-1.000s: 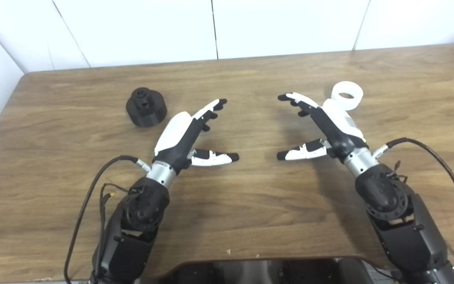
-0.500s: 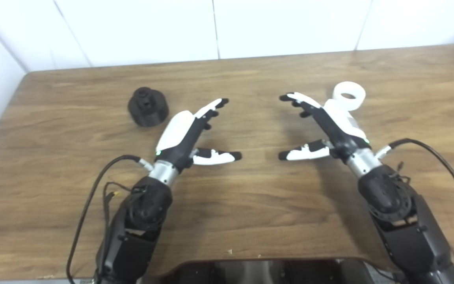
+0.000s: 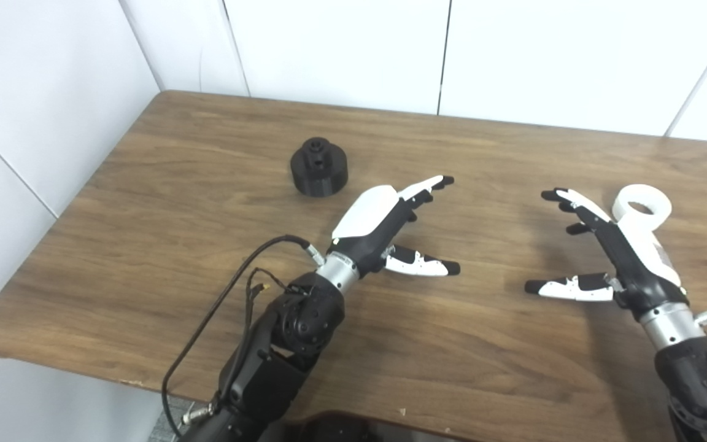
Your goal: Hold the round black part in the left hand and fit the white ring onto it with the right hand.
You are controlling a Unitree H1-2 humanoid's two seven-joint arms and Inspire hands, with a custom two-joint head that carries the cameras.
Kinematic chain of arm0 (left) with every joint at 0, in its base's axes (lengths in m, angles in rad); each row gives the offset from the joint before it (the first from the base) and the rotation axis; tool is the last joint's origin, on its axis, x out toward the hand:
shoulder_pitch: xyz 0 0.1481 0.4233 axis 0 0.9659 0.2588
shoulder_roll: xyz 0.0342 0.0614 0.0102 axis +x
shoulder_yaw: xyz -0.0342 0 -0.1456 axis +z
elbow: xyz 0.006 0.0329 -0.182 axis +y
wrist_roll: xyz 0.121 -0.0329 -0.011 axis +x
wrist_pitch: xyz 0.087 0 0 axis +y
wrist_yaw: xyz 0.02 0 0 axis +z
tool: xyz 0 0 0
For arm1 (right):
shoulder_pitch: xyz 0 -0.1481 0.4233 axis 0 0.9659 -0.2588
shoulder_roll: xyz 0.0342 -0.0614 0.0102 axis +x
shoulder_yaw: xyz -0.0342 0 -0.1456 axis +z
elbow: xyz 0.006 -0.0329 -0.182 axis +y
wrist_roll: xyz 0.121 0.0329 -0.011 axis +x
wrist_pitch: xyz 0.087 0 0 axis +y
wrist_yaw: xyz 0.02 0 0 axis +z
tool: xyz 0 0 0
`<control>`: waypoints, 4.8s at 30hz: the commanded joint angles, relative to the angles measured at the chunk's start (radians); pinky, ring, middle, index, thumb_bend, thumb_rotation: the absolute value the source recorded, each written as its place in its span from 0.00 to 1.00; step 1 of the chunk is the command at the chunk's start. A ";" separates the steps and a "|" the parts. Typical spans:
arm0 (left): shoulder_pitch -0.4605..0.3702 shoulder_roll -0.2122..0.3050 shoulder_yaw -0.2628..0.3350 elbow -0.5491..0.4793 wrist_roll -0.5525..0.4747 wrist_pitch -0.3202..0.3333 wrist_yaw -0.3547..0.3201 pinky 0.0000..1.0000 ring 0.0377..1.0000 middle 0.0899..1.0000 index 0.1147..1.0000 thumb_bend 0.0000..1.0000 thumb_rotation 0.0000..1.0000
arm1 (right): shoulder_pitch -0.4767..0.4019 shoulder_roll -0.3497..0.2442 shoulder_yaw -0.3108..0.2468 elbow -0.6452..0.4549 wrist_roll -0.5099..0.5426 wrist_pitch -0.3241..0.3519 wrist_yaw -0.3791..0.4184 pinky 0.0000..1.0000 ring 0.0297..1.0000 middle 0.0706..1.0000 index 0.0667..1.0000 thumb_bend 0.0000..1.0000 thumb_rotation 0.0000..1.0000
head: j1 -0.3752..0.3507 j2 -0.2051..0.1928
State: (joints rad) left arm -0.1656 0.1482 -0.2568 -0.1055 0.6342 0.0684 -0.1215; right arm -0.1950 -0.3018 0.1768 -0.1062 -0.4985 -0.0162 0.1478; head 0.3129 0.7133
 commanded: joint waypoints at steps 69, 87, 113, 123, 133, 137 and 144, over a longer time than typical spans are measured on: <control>-0.226 0.203 0.119 0.296 0.158 0.257 0.221 0.98 1.00 1.00 0.89 1.00 0.56 | 0.003 -0.020 -0.045 -0.067 0.017 -0.037 -0.013 0.76 0.87 0.91 0.83 0.88 0.20 | -0.033 0.010; -0.240 0.224 0.058 0.320 0.186 0.326 0.201 1.00 1.00 1.00 0.67 1.00 0.51 | 0.014 -0.036 -0.062 -0.085 0.051 -0.038 -0.008 0.78 0.88 0.92 0.83 0.88 0.18 | -0.040 0.026; -0.175 0.199 -0.001 0.265 0.120 0.199 0.198 1.00 1.00 1.00 0.55 0.98 0.38 | 0.020 -0.033 -0.060 -0.124 0.024 -0.013 -0.006 0.77 0.88 0.92 0.84 0.87 0.23 | -0.111 0.050; -0.118 0.131 -0.077 0.175 0.070 0.149 0.107 1.00 1.00 1.00 0.57 0.97 0.35 | 0.009 -0.029 -0.066 -0.123 0.015 -0.020 -0.015 0.76 0.87 0.92 0.84 0.88 0.25 | -0.157 0.066; -0.095 0.115 -0.163 0.110 0.060 0.051 0.043 1.00 1.00 1.00 0.55 1.00 0.39 | 0.003 -0.015 -0.077 -0.152 0.017 0.012 -0.008 0.79 0.89 0.93 0.85 0.87 0.27 | -0.240 0.081; -0.082 0.098 -0.191 0.081 0.068 0.037 0.021 1.00 1.00 1.00 0.56 1.00 0.41 | -0.002 -0.008 -0.076 -0.156 -0.005 0.024 -0.015 0.77 0.89 0.92 0.85 0.87 0.28 | -0.264 0.086; -0.054 0.072 -0.234 0.053 0.081 0.005 0.001 1.00 1.00 1.00 0.56 1.00 0.43 | -0.001 -0.003 -0.077 -0.170 -0.016 0.043 -0.011 0.77 0.89 0.93 0.85 0.87 0.28 | -0.283 0.092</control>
State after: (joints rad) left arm -0.2153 0.2175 -0.4774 -0.0401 0.6969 0.0908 -0.0965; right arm -0.1593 -0.3061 0.1113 -0.2400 -0.5151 0.0280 0.1501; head 0.0291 0.8038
